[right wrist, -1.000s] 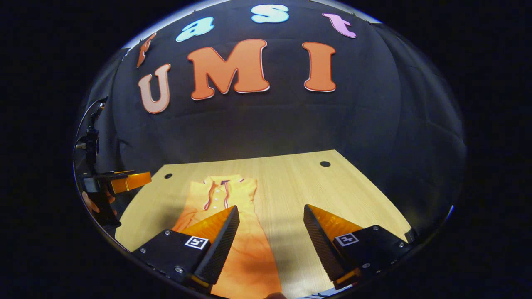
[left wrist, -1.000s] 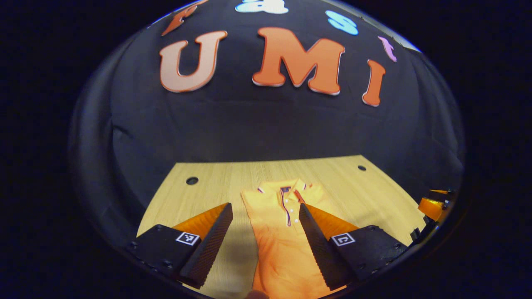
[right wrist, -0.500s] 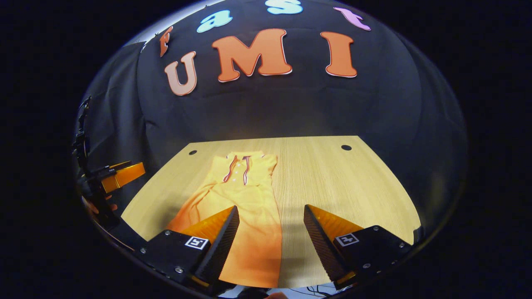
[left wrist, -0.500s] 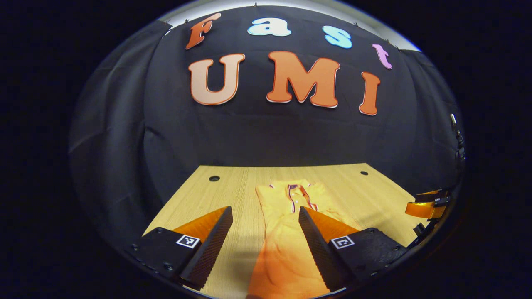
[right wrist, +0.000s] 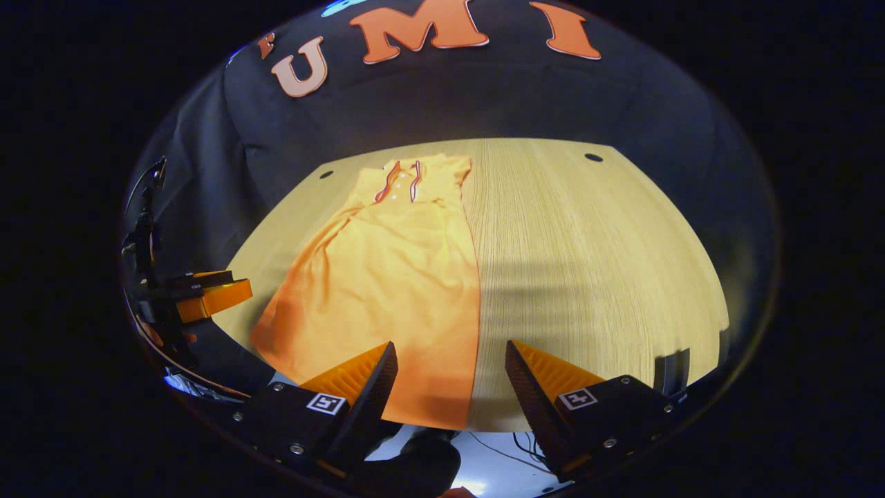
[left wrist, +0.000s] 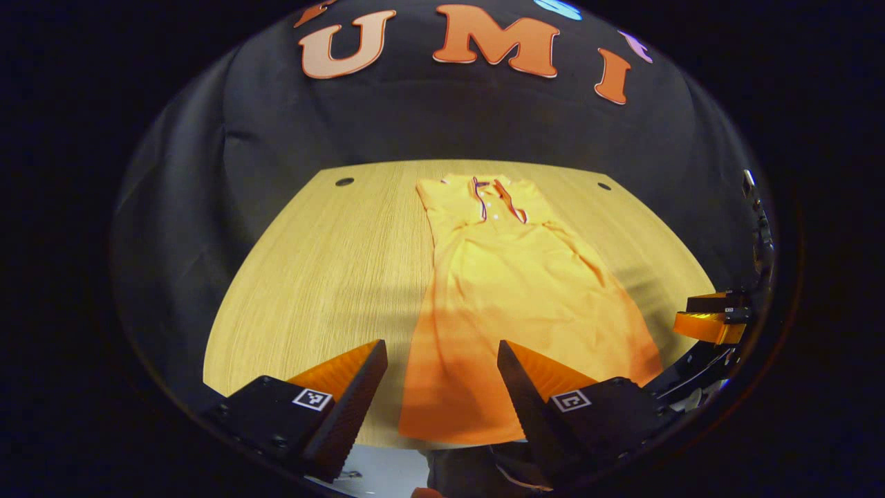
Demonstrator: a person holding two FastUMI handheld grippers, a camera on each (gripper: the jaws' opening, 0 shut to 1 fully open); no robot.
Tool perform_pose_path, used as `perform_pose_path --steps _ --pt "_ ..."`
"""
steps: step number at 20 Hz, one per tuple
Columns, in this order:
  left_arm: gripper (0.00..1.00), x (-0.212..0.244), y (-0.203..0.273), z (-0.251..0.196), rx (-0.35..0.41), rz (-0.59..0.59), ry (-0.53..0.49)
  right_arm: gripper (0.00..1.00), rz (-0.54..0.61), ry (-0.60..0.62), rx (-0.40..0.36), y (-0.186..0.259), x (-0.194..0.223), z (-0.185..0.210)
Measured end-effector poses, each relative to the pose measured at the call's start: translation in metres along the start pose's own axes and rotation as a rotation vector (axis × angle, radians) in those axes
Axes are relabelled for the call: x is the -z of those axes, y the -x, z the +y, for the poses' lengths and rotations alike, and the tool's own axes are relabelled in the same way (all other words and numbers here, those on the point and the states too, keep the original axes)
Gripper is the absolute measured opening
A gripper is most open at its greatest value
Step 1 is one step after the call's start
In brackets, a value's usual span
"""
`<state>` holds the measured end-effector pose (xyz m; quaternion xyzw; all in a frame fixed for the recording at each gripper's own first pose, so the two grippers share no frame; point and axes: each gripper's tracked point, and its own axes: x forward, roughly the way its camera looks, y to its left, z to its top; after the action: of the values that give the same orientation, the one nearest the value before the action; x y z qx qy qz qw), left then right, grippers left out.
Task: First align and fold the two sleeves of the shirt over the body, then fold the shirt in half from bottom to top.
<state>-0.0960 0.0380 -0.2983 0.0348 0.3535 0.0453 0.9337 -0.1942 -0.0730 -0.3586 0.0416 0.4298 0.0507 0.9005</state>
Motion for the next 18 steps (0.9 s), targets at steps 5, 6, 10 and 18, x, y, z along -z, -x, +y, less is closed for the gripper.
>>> perform_pose_path --steps 5,6,10,18 --pt "0.99 0.012 -0.006 -0.001 -0.004 0.133 -0.006 0.96 0.109 -0.007 -0.006 -0.017 0.033 0.001" --pt "0.99 0.021 -0.01 0.001 -0.006 0.152 -0.003 0.96 0.12 -0.001 -0.002 -0.02 0.036 0.001" --pt "0.99 0.054 -0.023 -0.002 -0.008 0.258 0.002 0.96 0.186 0.049 -0.014 -0.022 0.054 0.007" --pt "0.99 0.066 -0.026 -0.003 -0.01 0.336 0.002 0.77 0.304 0.208 0.04 -0.029 0.076 0.015"
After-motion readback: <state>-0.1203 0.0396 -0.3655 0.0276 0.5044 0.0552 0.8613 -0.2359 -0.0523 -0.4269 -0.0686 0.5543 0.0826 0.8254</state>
